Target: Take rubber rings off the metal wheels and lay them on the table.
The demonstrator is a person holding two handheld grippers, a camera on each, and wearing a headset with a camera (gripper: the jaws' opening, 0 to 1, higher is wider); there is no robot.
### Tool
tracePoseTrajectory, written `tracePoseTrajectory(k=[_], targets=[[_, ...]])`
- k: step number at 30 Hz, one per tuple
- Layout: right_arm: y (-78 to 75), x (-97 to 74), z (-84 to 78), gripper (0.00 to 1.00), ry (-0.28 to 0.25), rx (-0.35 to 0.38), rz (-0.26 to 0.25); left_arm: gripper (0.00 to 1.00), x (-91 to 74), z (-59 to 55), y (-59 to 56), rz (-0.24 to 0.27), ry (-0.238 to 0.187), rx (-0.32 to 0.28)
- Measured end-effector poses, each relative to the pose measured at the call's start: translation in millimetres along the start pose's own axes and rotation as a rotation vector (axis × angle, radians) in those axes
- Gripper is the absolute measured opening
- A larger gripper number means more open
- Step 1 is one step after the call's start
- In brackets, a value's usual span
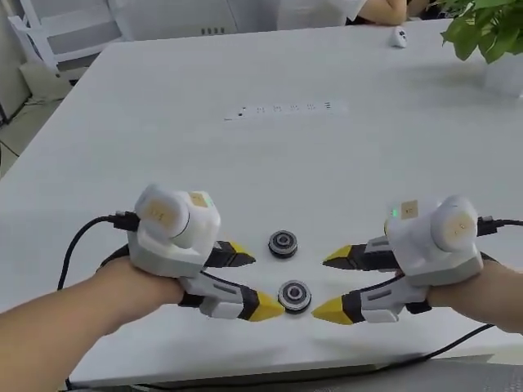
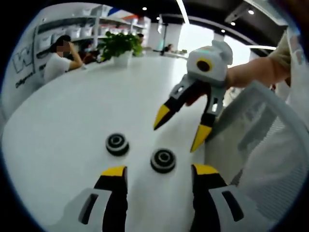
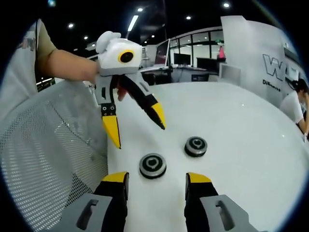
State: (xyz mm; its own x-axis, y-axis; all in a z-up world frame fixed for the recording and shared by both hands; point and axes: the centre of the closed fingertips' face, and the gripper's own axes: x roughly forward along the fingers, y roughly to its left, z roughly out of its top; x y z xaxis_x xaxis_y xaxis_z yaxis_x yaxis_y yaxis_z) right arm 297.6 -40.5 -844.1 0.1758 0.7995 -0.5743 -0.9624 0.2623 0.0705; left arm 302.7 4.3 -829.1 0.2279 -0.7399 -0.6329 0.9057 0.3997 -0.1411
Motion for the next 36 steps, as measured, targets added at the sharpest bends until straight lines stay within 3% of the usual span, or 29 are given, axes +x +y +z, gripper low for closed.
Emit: tracePoseTrajectory(k=[6,10,15,23,27,36], targets=[[0.8,2.7,-5.1,0.40,0.013,-0.003,0.012,0.50,5.6,1.7,-2.9,-0.008,0.002,0.011],[1.5,4.2,-5.4,0.40,0.011,-0.002,0.017,0.38,9.1,2.7,-4.7,-0.011,0.005,0.033],[3.4,5.8,-5.0,0.39,0.006,-0.001,0.022,0.38,16.7,1.2,-6.9,-0.021,0.017,0.040],[4.2,6.0,-9.2,0.39,0.009,0.006,0.025,0.29,23.5,1.9,-8.6,-0.025,0.021,0.072],[3.4,5.4,-11.3,0.39,0.010,0.011,0.024,0.27,27.7,3.3,-10.1,-0.039,0.020,0.060],[2.1,6.9,-12.2,0.39,0.007,0.021,0.025,0.18,35.2,1.2,-11.3,-0.024,0.034,0.135]])
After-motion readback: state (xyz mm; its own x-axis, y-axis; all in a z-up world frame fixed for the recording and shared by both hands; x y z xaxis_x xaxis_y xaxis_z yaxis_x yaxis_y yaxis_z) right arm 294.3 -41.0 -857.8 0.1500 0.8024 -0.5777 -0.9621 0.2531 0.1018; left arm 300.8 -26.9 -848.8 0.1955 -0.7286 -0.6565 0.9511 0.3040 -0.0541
